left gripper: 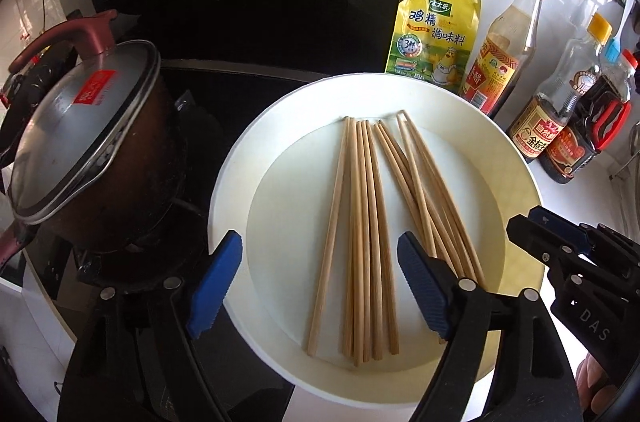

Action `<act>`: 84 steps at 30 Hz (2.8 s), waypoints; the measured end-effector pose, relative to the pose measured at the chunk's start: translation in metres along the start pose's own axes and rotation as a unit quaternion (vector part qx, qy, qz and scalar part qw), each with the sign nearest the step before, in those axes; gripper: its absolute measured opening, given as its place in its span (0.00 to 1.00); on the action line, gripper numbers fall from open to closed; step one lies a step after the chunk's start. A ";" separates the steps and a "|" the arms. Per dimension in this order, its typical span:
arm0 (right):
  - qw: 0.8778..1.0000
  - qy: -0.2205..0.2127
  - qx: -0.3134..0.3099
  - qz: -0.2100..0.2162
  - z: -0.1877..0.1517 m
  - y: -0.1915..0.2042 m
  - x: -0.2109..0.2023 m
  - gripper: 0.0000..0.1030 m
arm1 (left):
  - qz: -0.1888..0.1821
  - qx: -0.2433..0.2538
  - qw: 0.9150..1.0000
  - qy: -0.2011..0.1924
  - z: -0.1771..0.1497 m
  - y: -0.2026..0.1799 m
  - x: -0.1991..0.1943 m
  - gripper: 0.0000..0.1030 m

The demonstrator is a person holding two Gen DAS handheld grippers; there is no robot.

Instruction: Organize utensils

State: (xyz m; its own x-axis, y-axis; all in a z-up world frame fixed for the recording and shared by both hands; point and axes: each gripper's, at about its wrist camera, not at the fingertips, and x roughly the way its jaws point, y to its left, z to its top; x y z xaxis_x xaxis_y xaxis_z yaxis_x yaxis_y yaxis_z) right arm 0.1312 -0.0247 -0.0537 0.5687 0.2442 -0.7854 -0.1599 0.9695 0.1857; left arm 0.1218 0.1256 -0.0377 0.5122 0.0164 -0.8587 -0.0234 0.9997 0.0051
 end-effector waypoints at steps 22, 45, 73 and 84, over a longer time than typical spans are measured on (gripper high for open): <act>1.000 -0.019 -0.011 0.018 -0.022 0.001 -0.046 0.50 | 0.025 -0.019 0.999 -0.027 -0.025 -0.015 -0.054 0.86; 0.999 -0.026 -0.023 0.020 -0.024 0.000 -0.061 0.54 | 0.040 -0.039 0.998 -0.040 -0.031 -0.021 -0.074 0.92; 0.999 -0.025 -0.039 0.023 -0.034 0.008 -0.073 0.55 | 0.069 -0.046 0.995 -0.051 -0.042 -0.022 -0.096 0.94; 0.999 -0.026 -0.039 0.024 -0.036 0.009 -0.075 0.55 | 0.061 -0.047 0.996 -0.053 -0.047 -0.020 -0.101 0.94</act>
State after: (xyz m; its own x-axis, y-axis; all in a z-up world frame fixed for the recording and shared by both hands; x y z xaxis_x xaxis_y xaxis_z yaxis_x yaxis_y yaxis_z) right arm 0.0581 -0.0346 -0.0147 0.5995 0.2928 -0.7449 -0.2491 0.9527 0.1740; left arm 0.0304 0.1032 0.0252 0.5881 0.1436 -0.7959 -0.1684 0.9843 0.0532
